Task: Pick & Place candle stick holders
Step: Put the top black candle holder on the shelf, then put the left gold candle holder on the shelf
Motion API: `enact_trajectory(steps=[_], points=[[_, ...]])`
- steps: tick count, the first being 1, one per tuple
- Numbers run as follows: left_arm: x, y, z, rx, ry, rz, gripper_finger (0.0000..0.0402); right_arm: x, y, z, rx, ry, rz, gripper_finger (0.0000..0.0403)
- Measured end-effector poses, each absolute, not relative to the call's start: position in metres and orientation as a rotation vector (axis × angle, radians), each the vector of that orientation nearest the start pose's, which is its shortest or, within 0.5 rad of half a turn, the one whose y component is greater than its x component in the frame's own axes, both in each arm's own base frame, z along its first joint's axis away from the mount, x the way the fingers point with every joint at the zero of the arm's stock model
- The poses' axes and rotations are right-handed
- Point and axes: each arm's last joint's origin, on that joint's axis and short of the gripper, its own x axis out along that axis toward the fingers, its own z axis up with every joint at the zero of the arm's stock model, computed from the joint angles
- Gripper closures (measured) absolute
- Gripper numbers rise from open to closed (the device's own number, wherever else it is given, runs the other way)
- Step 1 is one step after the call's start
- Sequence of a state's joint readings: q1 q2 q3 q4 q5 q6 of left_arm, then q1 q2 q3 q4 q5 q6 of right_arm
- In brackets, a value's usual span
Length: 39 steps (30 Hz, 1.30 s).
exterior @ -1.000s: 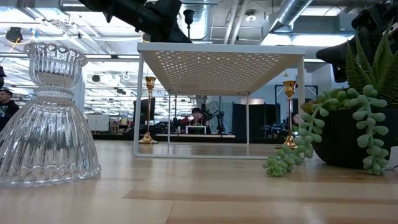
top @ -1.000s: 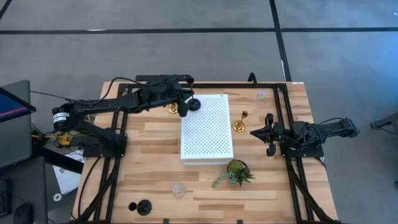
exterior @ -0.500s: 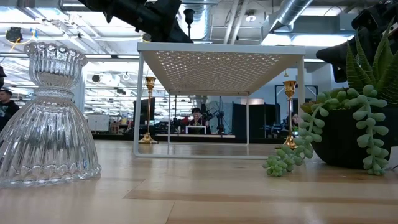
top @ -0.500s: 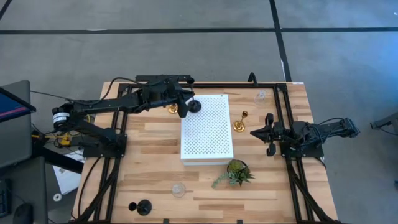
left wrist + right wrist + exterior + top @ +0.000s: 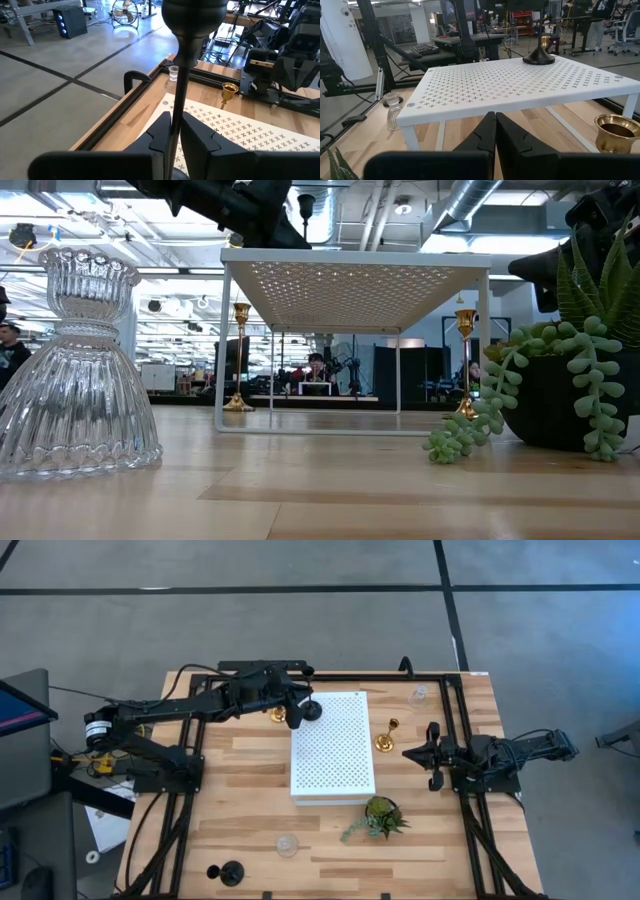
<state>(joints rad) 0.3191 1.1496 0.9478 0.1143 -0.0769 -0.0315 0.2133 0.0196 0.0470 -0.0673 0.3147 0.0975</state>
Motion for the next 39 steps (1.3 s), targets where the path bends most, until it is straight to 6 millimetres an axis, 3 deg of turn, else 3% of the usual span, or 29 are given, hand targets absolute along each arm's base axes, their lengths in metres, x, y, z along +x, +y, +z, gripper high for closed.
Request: enact_trajectory(steps=[7,25,39], points=[[0.2465,0.0838,0.3457,-0.041,0.081,0.397,0.0350,0.0943,0.0112,0.1715,0.087,0.034,-0.103,0.0402],[0.2462,0.0837,0.3466,-0.011,0.079,0.396,0.0232,0.0943,0.0112,0.1715,0.087,0.034,-0.104,0.0402],[0.2372,0.0808,0.3534,0.040,0.071,0.395,0.0187,0.0943,0.0113,0.1716,0.087,0.034,-0.103,0.0402]])
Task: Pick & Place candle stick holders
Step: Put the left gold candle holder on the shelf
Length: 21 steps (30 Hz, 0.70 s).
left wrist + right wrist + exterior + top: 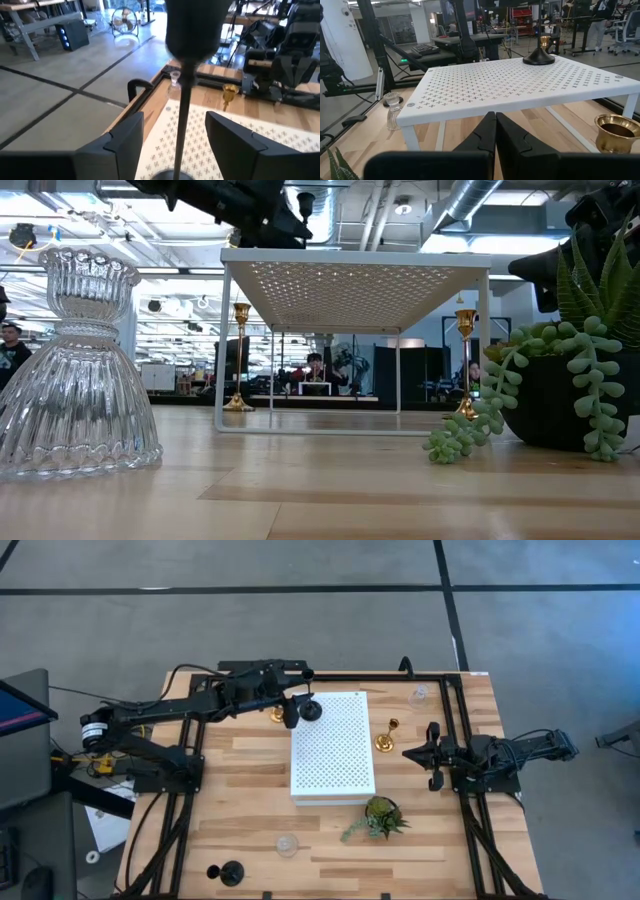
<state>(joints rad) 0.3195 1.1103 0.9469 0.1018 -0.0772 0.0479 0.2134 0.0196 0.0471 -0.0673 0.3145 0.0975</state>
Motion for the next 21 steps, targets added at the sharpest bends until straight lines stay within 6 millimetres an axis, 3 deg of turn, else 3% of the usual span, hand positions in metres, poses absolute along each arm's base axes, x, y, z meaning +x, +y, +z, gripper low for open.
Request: enact_trajectory(steps=[10,21], points=[[0.225,0.077,0.363,0.044,0.035,0.395,0.0175,0.094,0.011,0.171,0.087,0.034,-0.102,0.0402],[0.194,0.066,0.375,0.039,0.045,0.393,0.0183,0.094,0.011,0.172,0.087,0.034,-0.102,0.0402]])
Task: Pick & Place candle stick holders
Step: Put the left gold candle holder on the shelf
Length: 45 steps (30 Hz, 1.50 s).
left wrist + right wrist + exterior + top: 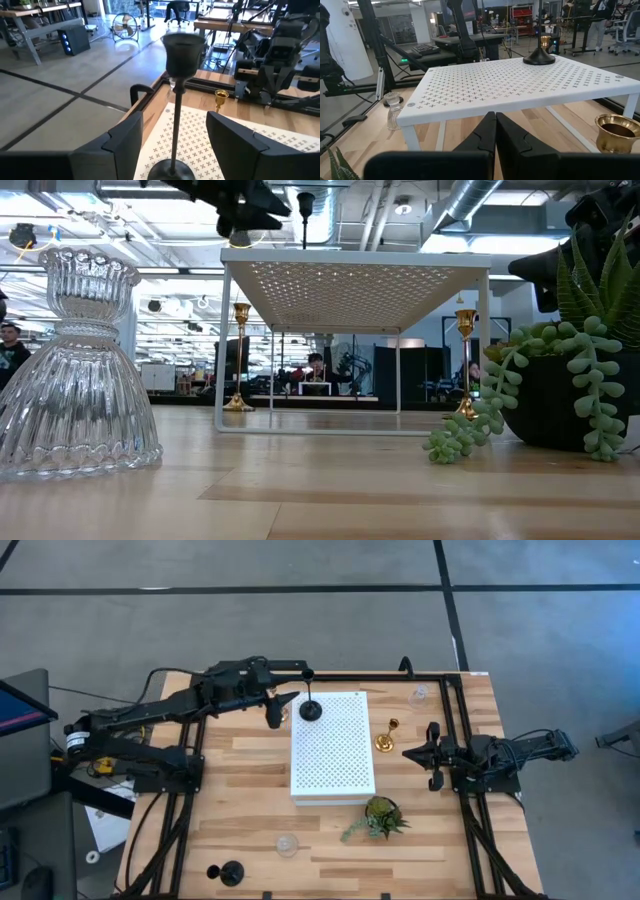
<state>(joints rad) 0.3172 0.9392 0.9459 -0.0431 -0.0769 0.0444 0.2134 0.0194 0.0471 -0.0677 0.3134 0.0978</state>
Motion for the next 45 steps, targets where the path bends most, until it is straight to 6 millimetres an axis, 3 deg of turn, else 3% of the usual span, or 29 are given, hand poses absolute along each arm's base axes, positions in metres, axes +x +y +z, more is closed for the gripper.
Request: enact_trajectory(steps=[12,27,31,38,45], points=[[0.173,0.035,0.383,0.038,0.030,0.261,0.0206,0.094,0.011,0.172,0.087,0.034,-0.101,0.0402],[0.162,0.005,0.376,-0.029,0.122,0.092,0.0319,0.094,0.011,0.171,0.087,0.034,-0.100,0.0402],[0.163,0.001,0.363,-0.029,0.161,0.101,0.0347,0.094,0.011,0.172,0.087,0.034,-0.100,0.0402],[0.150,0.003,0.340,-0.035,0.180,0.280,0.0393,0.094,0.011,0.172,0.087,0.034,-0.100,0.0402],[0.138,0.003,0.305,-0.080,0.196,0.350,0.0395,0.094,0.011,0.172,0.087,0.034,-0.100,0.0402]])
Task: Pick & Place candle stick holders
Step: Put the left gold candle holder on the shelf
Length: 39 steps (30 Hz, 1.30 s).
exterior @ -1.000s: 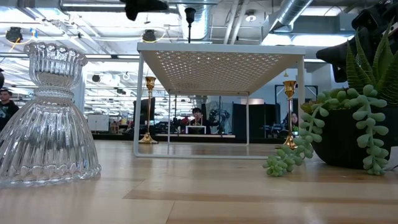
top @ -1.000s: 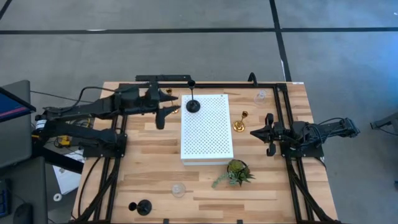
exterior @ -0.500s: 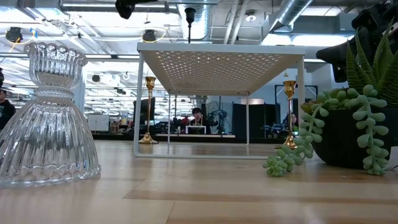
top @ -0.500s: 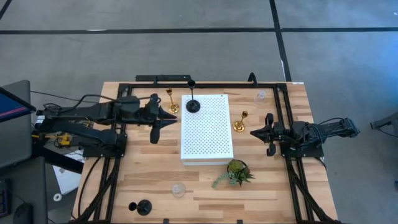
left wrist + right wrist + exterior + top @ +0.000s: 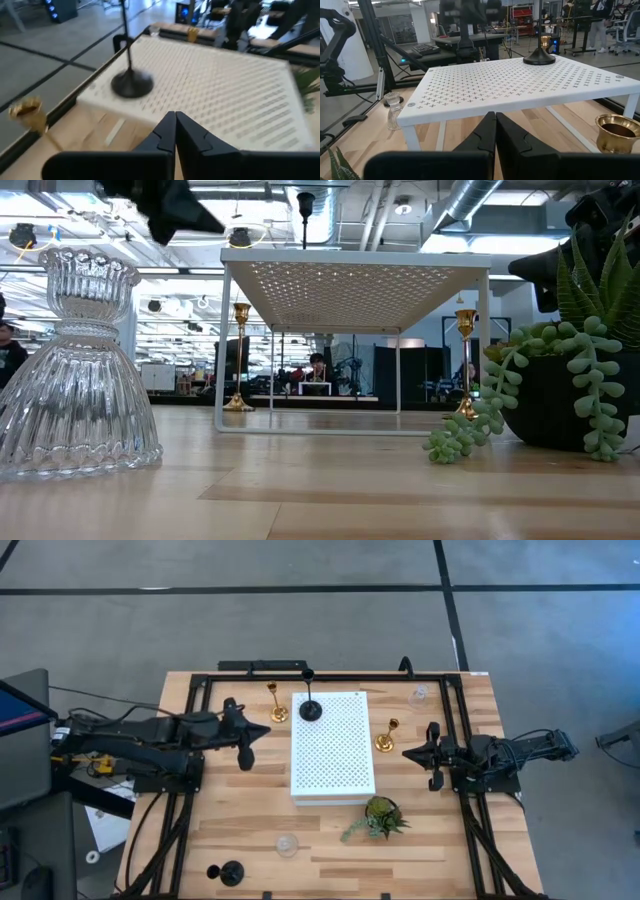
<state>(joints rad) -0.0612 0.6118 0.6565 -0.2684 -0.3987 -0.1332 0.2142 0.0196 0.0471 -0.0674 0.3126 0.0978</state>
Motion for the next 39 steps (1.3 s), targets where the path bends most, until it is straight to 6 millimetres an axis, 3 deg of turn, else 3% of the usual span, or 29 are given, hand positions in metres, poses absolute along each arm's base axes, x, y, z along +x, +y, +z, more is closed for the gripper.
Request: enact_trajectory(steps=[12,23,31,39], points=[[0.142,0.005,0.247,-0.135,0.224,0.531,0.0397,0.094,0.011,0.172,0.087,0.034,-0.100,0.0402],[0.140,0.008,0.200,-0.150,0.121,0.653,0.0397,0.094,0.011,0.172,0.086,0.034,-0.100,0.0402],[0.137,0.009,0.181,-0.091,0.164,0.651,0.0396,0.094,0.011,0.171,0.086,0.034,-0.100,0.0402],[0.137,0.009,0.181,0.008,0.190,0.645,0.0393,0.094,0.011,0.171,0.086,0.034,-0.101,0.0402]])
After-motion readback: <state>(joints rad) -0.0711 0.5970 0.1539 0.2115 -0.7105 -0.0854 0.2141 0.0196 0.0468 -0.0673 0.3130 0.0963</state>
